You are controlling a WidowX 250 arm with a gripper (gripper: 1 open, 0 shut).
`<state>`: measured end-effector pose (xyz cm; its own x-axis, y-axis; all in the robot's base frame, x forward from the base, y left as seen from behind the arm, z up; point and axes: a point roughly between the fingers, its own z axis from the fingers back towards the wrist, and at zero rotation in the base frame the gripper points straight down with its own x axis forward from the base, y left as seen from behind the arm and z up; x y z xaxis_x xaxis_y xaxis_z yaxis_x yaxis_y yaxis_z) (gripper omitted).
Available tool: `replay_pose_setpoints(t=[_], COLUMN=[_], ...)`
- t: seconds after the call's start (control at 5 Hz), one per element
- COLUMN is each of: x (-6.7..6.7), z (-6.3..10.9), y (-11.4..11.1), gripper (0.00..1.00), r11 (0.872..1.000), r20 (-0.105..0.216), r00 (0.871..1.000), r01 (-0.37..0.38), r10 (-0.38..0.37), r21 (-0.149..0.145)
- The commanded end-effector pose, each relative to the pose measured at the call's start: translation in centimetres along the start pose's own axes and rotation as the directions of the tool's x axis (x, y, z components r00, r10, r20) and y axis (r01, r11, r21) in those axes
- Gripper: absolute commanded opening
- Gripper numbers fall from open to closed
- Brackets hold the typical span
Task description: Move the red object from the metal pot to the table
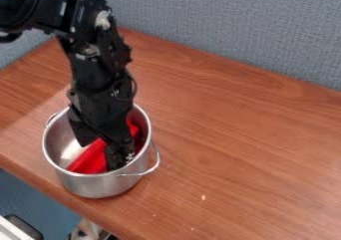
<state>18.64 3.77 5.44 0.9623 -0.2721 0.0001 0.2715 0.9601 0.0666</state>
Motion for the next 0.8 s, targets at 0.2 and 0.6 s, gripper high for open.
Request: replay_pose_setpoints(t=[0.2, 0.6], x=[0.4, -0.8], z=[0.4, -0.2], y=[1.2, 1.8], gripper=[1.0, 1.0], r11=[0.999, 0.997], r20=[0.016, 0.005], r00=[0.999, 0.997], r01=[-0.037, -0.077], r10=[0.037, 0.077], r21=[0.024, 0.027])
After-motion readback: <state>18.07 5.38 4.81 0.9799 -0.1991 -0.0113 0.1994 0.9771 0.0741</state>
